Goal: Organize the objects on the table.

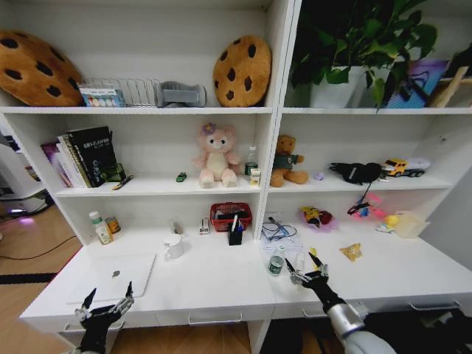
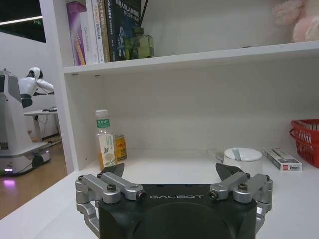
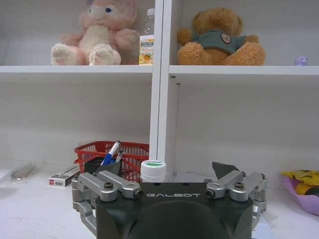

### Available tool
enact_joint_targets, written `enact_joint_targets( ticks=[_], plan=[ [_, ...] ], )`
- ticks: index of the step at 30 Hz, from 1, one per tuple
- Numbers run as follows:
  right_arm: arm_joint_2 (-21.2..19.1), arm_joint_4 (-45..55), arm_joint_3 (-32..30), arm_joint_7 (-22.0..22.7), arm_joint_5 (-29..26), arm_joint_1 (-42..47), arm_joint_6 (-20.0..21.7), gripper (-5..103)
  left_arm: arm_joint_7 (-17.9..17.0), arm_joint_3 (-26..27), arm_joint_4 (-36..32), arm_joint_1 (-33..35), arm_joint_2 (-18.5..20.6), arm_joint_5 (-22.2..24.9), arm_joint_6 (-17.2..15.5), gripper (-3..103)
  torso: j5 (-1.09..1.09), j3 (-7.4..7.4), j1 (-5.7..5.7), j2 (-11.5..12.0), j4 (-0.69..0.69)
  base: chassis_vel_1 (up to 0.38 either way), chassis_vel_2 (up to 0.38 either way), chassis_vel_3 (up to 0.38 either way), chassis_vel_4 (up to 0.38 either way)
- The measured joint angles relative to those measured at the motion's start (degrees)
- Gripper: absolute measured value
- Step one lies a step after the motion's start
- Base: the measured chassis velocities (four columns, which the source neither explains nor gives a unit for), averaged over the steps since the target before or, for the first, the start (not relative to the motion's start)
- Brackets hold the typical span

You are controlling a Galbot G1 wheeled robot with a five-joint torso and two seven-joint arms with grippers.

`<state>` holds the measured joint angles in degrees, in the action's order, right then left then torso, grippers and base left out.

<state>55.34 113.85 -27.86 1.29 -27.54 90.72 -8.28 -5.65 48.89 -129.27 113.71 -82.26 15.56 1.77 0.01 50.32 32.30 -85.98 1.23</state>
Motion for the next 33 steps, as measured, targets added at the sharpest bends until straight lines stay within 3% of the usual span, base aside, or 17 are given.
enact_joint_targets(
  ticks=[5, 9, 16, 27, 33],
  plan=[
    [-1.25, -3.63, 6.28, 3.59, -0.37, -7.36, 3.37, 100, 0.00, 0.27, -0.04, 0.23, -0.46, 0.03, 0.05, 100, -0.01, 0.00, 0.00, 0.00, -0.01, 0.000, 0.000, 0.000, 0.000],
    [-1.48, -4.52, 7.65, 4.22, -0.41, -8.88, 4.12, 101, 0.00, 0.34, -0.04, 0.28, -0.63, 0.01, 0.09, 100, -0.01, 0.00, 0.00, 0.00, -0.01, 0.000, 0.000, 0.000, 0.000],
    [-1.93, -5.46, 9.74, 5.45, -0.49, -10.59, 5.23, 80, -0.02, 0.32, -0.18, 0.50, -1.05, -0.39, 0.12, 100, -0.01, -0.01, 0.00, -0.01, 0.00, 0.000, 0.000, 0.000, 0.000],
    [-1.48, -4.70, 10.05, 5.73, -0.66, -10.06, 5.09, 37, -0.22, 0.30, -0.60, 0.73, -1.49, -0.37, 0.12, 100, -0.01, -0.01, -0.01, -0.01, -0.01, 0.000, 0.000, 0.000, 0.000],
    [-1.07, -0.78, 5.54, 4.39, -0.97, -5.60, 3.54, 30, -0.21, 0.03, -0.60, 0.61, -1.46, -0.38, 0.17, 100, -0.01, -0.01, 0.00, -0.01, 0.00, 0.000, 0.000, 0.000, 0.000]
  ],
)
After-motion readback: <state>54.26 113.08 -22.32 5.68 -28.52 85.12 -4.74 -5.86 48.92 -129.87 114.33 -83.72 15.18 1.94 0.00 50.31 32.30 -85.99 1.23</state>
